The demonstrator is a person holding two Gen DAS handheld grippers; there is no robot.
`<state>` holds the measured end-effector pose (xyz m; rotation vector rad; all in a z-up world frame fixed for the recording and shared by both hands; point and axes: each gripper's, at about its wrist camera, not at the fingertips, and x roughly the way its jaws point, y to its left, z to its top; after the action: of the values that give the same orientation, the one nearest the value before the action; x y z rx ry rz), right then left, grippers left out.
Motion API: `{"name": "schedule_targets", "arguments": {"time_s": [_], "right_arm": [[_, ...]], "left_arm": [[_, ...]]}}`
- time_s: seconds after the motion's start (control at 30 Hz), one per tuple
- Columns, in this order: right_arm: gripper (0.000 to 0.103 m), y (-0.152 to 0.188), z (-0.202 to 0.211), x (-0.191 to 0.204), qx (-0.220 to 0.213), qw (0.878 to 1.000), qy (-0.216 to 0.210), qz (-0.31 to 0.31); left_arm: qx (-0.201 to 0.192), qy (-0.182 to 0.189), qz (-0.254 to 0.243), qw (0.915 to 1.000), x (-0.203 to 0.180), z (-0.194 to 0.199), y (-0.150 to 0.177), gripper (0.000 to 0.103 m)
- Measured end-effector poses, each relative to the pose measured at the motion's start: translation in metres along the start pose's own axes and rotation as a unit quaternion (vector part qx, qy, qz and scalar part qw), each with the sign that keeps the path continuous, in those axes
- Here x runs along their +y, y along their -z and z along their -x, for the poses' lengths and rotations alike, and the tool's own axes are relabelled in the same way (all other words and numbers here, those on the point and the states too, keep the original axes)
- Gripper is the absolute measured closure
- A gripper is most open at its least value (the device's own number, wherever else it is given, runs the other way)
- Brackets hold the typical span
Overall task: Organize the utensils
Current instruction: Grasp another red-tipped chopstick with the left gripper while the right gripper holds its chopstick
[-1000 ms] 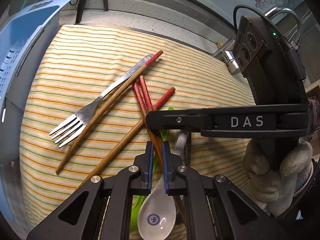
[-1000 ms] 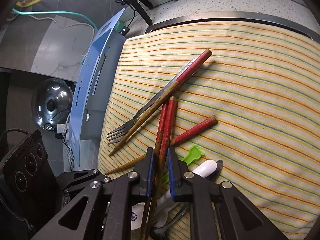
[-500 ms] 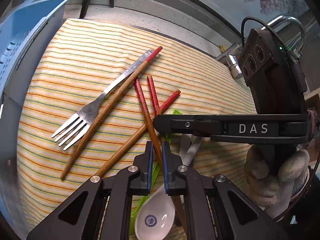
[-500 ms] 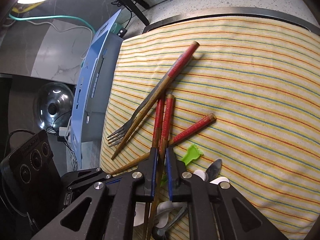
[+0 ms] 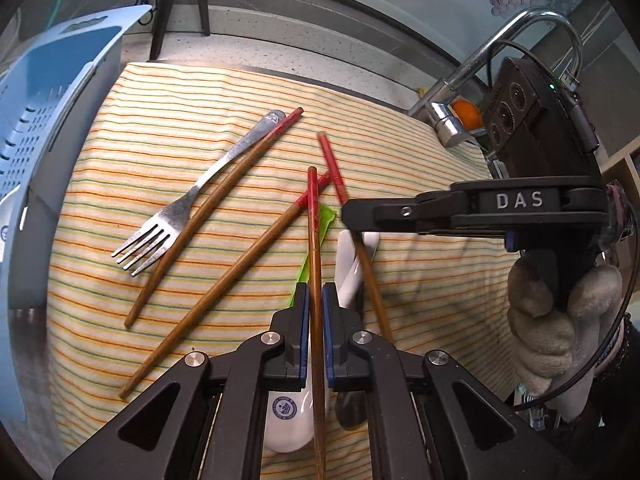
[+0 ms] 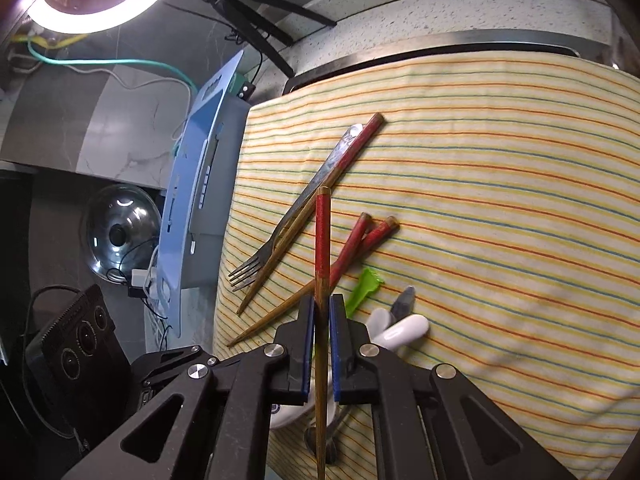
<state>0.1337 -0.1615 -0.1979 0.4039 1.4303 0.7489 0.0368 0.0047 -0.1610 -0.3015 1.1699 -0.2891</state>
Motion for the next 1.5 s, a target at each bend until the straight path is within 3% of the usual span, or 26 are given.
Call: {"name": "schedule_targets", "arguments": {"time_s": [0.1,0.23,0.5,0.6,0.73,1.1,1.27,1.5], "right_arm": [[0.096,0.000,0.010,-0.005,-0.010,1.000,-0.007,-0.010],[0.096,0.001,0.019,-0.010,-0.021,1.000,-0.010,-0.019],[0.096,0.005,0.034,-0.004,-0.036,0.999,-0.019,-0.009],[0.096,0.004,0.032,-0.001,-0.035,0.999,-0.017,-0.006],[0.096,0.005,0.027,-0.002,-0.031,0.999,-0.013,-0.008],[0.096,0.009,0.030,-0.005,-0.033,0.999,-0.012,-0.011],[0.096,0.011,0.030,-0.005,-0.033,0.999,-0.013,-0.014],[0.096,0.007,0.031,0.004,-0.037,0.999,-0.021,-0.012]], "left_arm": [[0.000,-0.003,0.001,1.0000,0.001,0.001,0.002,0.098],[-0.004,0.020,0.015,0.9997,0.005,0.010,-0.004,0.098],[-0.020,0.005,0.004,0.9998,0.006,0.025,-0.007,0.098],[-0.007,0.000,-0.005,1.0000,0.006,0.016,-0.007,0.098],[0.022,-0.037,-0.037,0.9984,0.000,-0.009,-0.003,0.098],[0.059,-0.054,-0.064,0.9947,-0.013,-0.039,-0.015,0.093],[0.047,-0.050,-0.061,0.9958,-0.015,-0.041,-0.019,0.095],[0.011,-0.031,-0.048,0.9983,-0.008,-0.009,-0.019,0.098]]}}
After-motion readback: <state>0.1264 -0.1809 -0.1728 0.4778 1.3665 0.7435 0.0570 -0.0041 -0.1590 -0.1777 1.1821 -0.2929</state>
